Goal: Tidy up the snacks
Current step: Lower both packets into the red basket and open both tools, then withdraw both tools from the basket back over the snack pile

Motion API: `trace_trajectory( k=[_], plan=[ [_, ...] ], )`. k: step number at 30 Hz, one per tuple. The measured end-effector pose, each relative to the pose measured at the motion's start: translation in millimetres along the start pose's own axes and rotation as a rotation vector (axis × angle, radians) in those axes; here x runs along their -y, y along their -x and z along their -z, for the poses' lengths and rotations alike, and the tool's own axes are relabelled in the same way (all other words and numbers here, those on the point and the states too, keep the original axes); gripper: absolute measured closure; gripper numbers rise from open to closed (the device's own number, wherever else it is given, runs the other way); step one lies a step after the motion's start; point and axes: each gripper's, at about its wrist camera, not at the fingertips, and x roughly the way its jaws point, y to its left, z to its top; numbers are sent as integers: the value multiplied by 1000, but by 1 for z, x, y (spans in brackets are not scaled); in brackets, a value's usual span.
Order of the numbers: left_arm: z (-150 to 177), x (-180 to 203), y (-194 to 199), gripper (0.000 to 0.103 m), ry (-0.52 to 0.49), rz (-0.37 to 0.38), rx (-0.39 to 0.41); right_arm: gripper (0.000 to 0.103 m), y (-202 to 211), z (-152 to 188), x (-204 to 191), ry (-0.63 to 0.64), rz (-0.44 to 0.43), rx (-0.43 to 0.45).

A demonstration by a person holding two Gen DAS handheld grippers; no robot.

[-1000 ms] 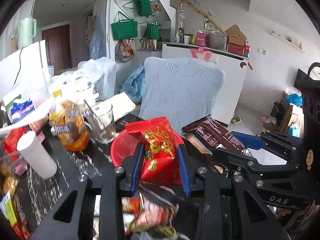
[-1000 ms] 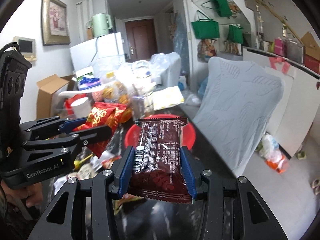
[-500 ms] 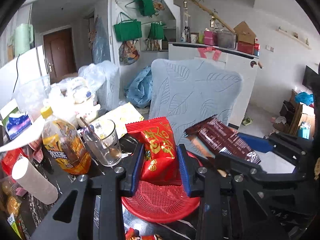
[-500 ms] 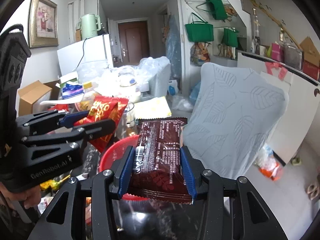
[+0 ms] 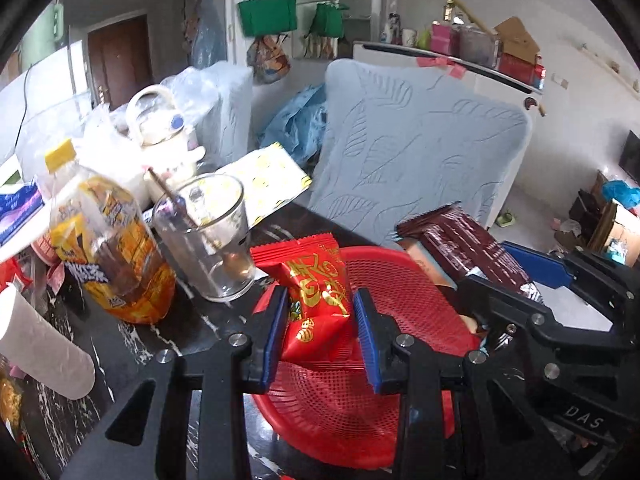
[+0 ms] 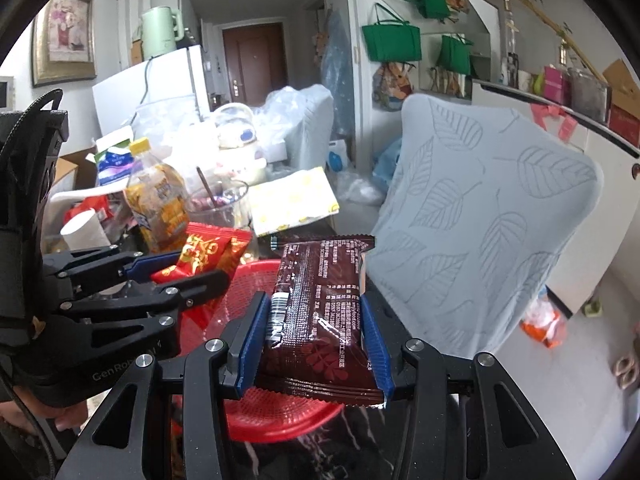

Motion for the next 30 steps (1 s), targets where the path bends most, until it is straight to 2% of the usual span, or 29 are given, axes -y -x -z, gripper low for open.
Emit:
trace_trajectory(
  k=[3,8,10,11,12,14,16,22,30],
  plan=[
    [1,-2,-6,70,0,0,-16,57,-8,2,0,-5,7,-16],
    [2,-6,-24,69,26,-10,-105,55,-21,4,3,-26,10,-53],
    [4,-7,-29,67,27,-24,-131,50,-25,5,6,-34,16,-65],
    [6,-7,-31,60,28,-30,-149,43,-26,5,7,-37,21,-73],
    [7,-7,-33,56,34,-32,-163,42,-27,6,8,-41,25,-79],
    [8,-7,-34,38,37,-39,-169,42,-29,8,10,-41,40,-91],
    [9,-5,-32,31,28,-53,-160,42,-29,8,10,-44,52,-100],
    [4,-3,-25,31,16,-59,-143,42,-23,9,11,-40,71,-94],
    [-8,-3,9,31,31,-69,-36,42,-5,2,5,-28,59,-65]
  ],
)
